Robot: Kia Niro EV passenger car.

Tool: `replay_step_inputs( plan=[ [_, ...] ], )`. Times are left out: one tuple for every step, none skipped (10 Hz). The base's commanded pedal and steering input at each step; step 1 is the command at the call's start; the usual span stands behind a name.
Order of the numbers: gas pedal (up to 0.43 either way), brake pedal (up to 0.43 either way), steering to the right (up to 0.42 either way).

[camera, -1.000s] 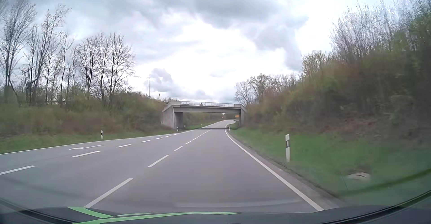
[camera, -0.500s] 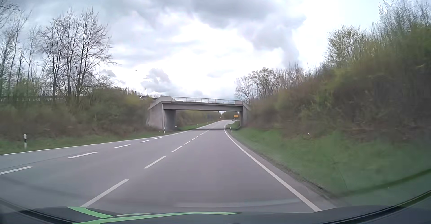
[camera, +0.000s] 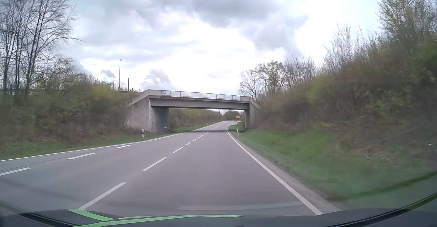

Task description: Follow the waypoints while adhering to traffic rules and regulations

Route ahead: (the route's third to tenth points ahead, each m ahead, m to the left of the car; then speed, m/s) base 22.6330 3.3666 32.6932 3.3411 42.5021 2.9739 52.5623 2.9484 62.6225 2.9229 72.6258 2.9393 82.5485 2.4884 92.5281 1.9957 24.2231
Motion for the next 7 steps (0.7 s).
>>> replay_step_inputs(
  plan=[
    [0.189,0.0,0.003],
    [0.189,0.0,0.003],
    [0.189,0.0,0.002],
    [0.189,0.0,0.002],
    [0.189,0.0,0.002],
    [0.189,0.0,0.002],
    [0.189,0.0,0.001]
  ],
)
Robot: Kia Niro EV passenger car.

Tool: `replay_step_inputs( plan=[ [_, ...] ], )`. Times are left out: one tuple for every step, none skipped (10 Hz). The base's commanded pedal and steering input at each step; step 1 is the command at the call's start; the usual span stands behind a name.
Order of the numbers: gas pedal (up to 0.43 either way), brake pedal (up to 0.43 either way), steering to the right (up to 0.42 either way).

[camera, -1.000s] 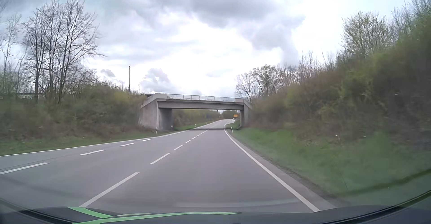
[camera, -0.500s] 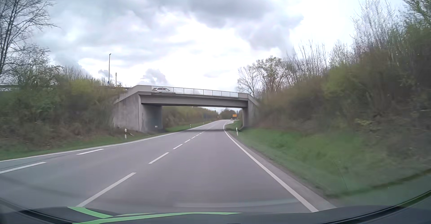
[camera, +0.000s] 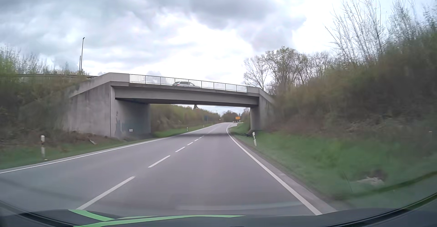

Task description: Follow the waypoints while adhering to traffic rules and regulations

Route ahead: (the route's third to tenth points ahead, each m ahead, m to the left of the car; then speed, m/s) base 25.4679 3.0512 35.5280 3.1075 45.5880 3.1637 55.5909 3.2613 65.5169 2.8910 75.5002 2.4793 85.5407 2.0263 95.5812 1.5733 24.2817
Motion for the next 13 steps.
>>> replay_step_inputs(
  plan=[
    [0.189,0.0,0.002],
    [0.189,0.0,0.002],
    [0.189,0.0,0.002],
    [0.189,0.0,0.001],
    [0.189,0.0,0.001],
    [0.189,0.0,0.002],
    [0.189,0.0,0.002],
    [0.189,0.0,0.002],
    [0.197,0.0,0.002],
    [0.197,0.0,0.002],
    [0.197,0.0,0.002],
    [0.197,0.0,0.002],
    [0.197,0.0,0.002]
  ],
)
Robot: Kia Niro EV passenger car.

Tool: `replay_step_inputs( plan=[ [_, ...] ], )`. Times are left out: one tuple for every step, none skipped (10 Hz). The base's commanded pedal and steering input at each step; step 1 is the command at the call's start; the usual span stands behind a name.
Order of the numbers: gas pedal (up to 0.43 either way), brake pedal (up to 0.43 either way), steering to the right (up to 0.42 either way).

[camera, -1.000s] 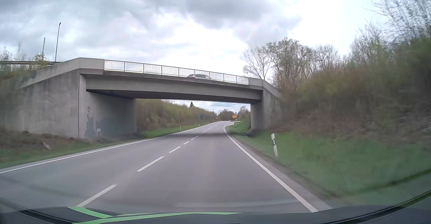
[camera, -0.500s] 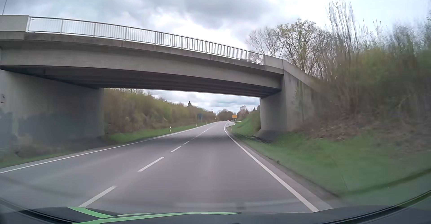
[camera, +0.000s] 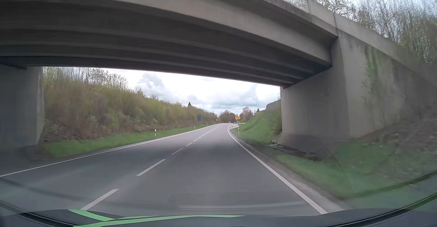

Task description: Follow the waypoints while adhering to traffic rules and regulations

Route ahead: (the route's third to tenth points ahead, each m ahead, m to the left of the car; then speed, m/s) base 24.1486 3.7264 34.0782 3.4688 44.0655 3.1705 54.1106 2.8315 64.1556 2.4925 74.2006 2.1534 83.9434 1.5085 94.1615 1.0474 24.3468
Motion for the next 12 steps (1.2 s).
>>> replay_step_inputs(
  plan=[
    [0.197,0.0,0.002],
    [0.197,0.0,0.002],
    [0.197,0.0,0.002],
    [0.197,0.0,0.002],
    [0.197,0.0,0.002],
    [0.209,0.0,0.002],
    [0.209,0.0,0.002],
    [0.209,0.0,0.002],
    [0.209,0.0,0.002],
    [0.209,0.0,0.002],
    [0.209,0.0,0.002],
    [0.209,0.0,0.002]
  ],
)
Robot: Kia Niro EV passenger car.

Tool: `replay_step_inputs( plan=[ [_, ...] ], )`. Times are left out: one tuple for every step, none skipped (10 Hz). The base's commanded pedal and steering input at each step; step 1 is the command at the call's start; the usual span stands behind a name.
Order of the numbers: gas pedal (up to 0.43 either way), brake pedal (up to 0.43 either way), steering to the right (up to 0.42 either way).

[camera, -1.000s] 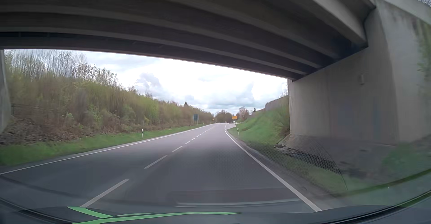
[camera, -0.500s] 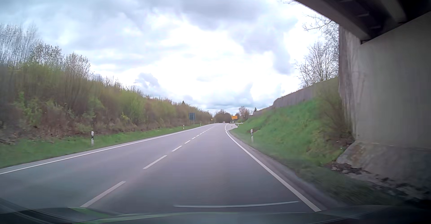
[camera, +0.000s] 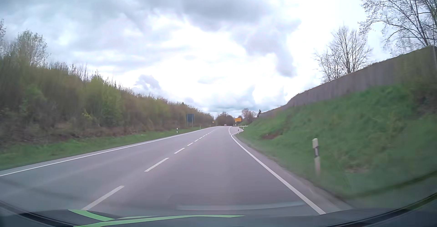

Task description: Follow the waypoints while adhering to traffic rules and regulations

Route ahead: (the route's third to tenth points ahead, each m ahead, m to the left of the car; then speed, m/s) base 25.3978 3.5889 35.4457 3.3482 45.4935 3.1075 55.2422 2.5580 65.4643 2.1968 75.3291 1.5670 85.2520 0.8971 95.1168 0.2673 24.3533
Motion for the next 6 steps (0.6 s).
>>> replay_step_inputs(
  plan=[
    [0.209,0.0,0.002],
    [0.209,0.0,0.002],
    [0.209,0.0,0.002],
    [0.209,0.0,0.002],
    [0.209,0.0,0.003],
    [0.209,0.0,0.003]
  ],
)
